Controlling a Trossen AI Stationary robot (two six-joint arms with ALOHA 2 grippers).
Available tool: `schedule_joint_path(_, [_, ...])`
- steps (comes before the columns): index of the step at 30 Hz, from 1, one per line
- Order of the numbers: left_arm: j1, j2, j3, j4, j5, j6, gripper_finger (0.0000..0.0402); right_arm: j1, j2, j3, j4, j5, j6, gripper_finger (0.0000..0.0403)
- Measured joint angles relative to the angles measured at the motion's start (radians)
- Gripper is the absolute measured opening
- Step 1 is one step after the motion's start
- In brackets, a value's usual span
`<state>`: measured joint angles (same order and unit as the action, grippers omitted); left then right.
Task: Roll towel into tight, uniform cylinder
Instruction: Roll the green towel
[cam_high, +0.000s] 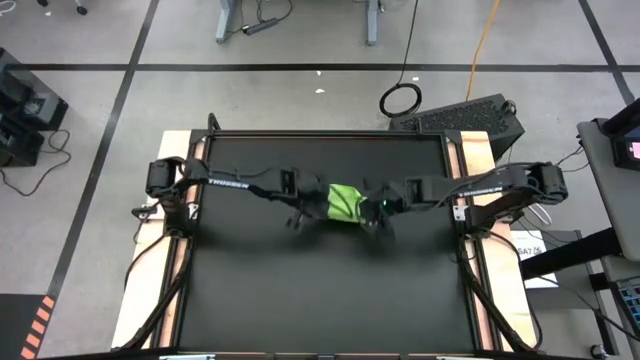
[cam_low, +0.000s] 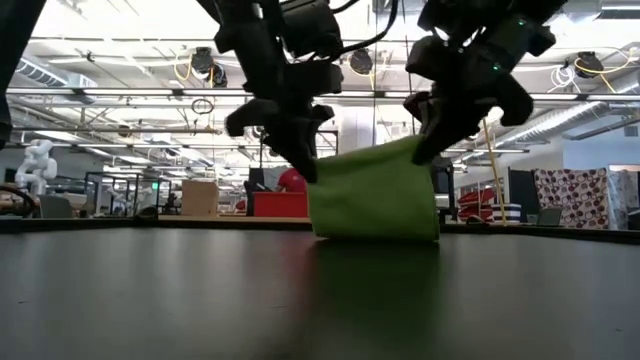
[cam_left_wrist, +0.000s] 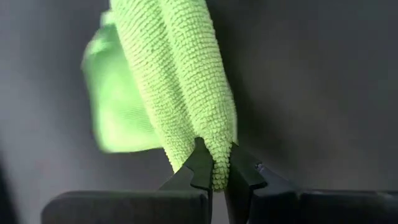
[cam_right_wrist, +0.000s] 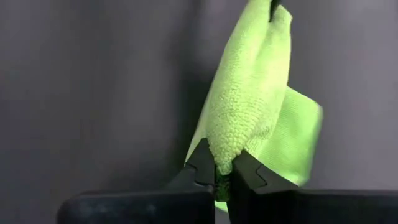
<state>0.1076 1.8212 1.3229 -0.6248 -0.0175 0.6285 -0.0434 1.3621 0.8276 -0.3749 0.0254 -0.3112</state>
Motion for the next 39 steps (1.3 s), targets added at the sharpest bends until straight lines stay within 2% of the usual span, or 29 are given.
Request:
schedule_joint_path(6, [-0.086, 0.009, -0.023, 0.043, 0.017, -0.021, 0.0019, 0.115, 0.062, -0.013, 0.035, 0.019, 0.079, 0.0000])
schedule_joint_path(10, [-0.104, 0.017, -0.023, 0.043, 0.133, -0.022, 0.0035, 0.170, 0.107, -0.013, 0.052, 0.016, 0.133, 0.0010])
schedule_joint_path(14, [-0.104, 0.058, -0.023, 0.026, 0.228, -0.044, 0.0087, 0.202, 0.167, -0.013, 0.058, -0.058, 0.179, 0.0042])
schedule_joint_path(20, [-0.104, 0.120, -0.023, 0.024, 0.291, -0.170, 0.0195, 0.237, 0.221, -0.013, 0.066, -0.088, 0.255, 0.0136])
schedule_joint_path(23, [-0.104, 0.124, -0.023, 0.025, 0.316, -0.232, 0.0228, 0.252, 0.215, -0.013, 0.073, -0.103, 0.304, 0.0174])
schedule_joint_path(26, [-0.102, 0.123, -0.022, 0.038, 0.316, -0.251, 0.0236, 0.277, 0.195, -0.013, 0.085, -0.101, 0.331, 0.0189])
schedule_joint_path(30, [-0.098, 0.123, -0.021, 0.035, 0.315, -0.255, 0.0237, 0.315, 0.181, -0.013, 0.078, -0.071, 0.334, 0.0183])
schedule_joint_path(35, [-0.099, 0.123, -0.020, 0.031, 0.315, -0.258, 0.0237, 0.373, 0.180, -0.013, 0.089, 0.006, 0.350, 0.0168])
schedule_joint_path(39, [-0.110, 0.123, -0.019, 0.026, 0.326, -0.283, 0.0237, 0.415, 0.179, -0.013, 0.115, 0.104, 0.353, 0.0175])
